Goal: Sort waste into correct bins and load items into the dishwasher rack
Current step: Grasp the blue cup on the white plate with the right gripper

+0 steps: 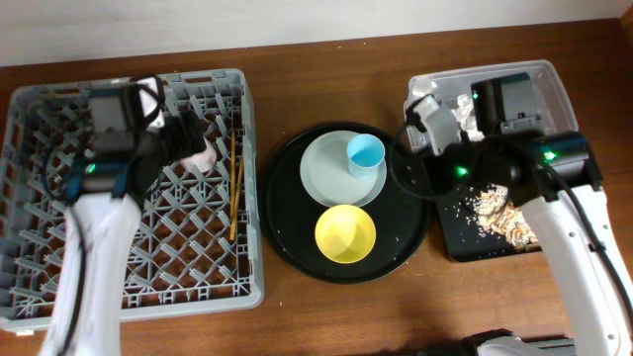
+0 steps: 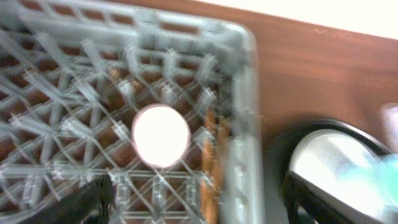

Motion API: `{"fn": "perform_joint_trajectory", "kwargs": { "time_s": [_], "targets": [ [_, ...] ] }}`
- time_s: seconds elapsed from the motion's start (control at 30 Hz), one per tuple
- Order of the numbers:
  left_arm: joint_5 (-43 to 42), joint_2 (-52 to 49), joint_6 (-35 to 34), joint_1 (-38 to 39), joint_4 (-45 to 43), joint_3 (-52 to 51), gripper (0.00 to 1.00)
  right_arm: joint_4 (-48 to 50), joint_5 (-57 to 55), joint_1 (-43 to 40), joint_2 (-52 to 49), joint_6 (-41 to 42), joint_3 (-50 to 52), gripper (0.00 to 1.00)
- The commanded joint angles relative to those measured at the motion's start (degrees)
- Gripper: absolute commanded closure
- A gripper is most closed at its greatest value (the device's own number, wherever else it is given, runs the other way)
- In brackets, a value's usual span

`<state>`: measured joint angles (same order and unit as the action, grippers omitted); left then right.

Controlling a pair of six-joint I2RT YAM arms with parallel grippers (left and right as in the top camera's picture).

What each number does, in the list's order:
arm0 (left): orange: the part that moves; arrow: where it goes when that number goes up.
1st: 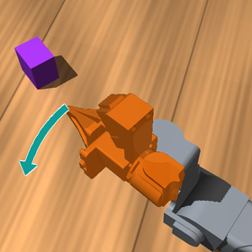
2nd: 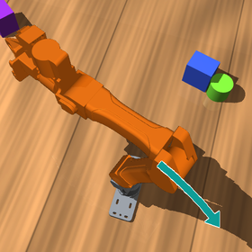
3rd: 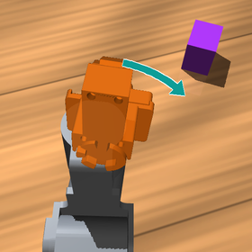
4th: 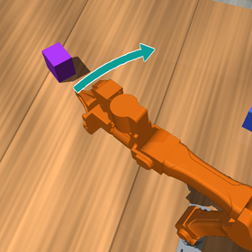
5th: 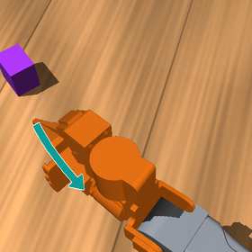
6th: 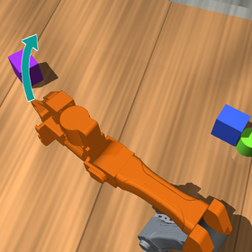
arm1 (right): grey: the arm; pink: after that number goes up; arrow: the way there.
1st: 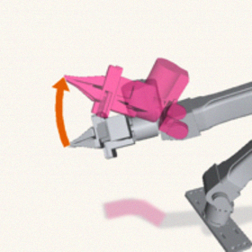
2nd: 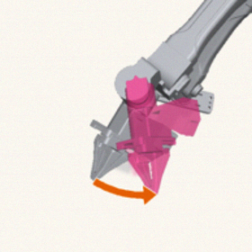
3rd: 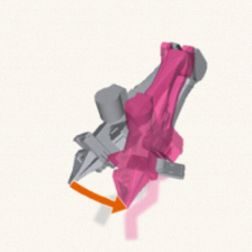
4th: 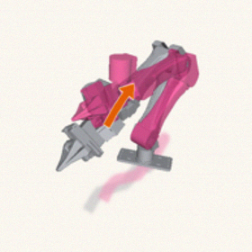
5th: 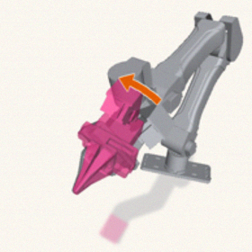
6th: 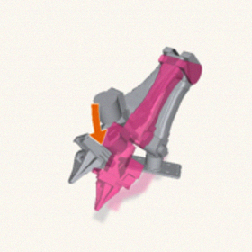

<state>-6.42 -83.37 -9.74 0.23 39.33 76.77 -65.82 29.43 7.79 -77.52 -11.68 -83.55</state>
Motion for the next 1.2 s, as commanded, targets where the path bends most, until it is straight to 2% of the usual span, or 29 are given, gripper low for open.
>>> {"fn": "perform_joint_trajectory", "kwargs": {
  "time_s": [0.0, 0.03, 0.2, 0.37, 0.47, 0.53, 0.8, 0.97, 1.17],
  "targets": [
    [-16.2, 8.17, -0.07, -0.02, 10.99, 0.96, 0.13, 4.09, -4.02, 4.98, -3.76, 1.73, 0.04, 0.54],
    [-16.55, 10.1, -0.07, -0.02, 15.89, 0.96, 0.07, 6.95, -8.68, 8.11, -6.71, 1.73, 0.04, 0.55],
    [-16.28, 12.0, 0.26, -0.02, 24.74, 0.94, 0.06, 14.27, -24.96, 15.3, -19.52, 1.73, 0.02, 0.6],
    [-16.13, 12.0, 0.63, -0.02, 25.75, 0.94, 0.06, 17.73, -26.69, 15.82, -29.05, 1.7, 0.02, 0.68],
    [-16.13, 12.0, 0.63, -0.02, 26.14, 0.94, 0.06, 18.91, -27.78, 15.82, -30.01, 1.7, 0.04, 0.7],
    [-16.13, 12.0, 0.61, -0.02, 26.27, 0.94, 0.06, 18.84, -27.78, 15.82, -30.01, 1.73, 0.04, 0.75],
    [-16.11, 12.0, 0.61, -0.02, 26.56, 0.94, 0.06, 19.93, -27.76, 15.82, -30.91, 1.7, 0.04, 0.78],
    [-16.11, 12.0, 0.61, -0.02, 26.53, 0.94, 0.06, 19.21, -27.76, 15.82, -31.93, 1.73, 0.09, 0.92],
    [-16.09, 12.0, 0.61, -0.02, 26.53, 0.94, 0.06, 17.92, -27.78, 15.82, -31.93, 1.7, 0.09, 0.93]
  ]
}}
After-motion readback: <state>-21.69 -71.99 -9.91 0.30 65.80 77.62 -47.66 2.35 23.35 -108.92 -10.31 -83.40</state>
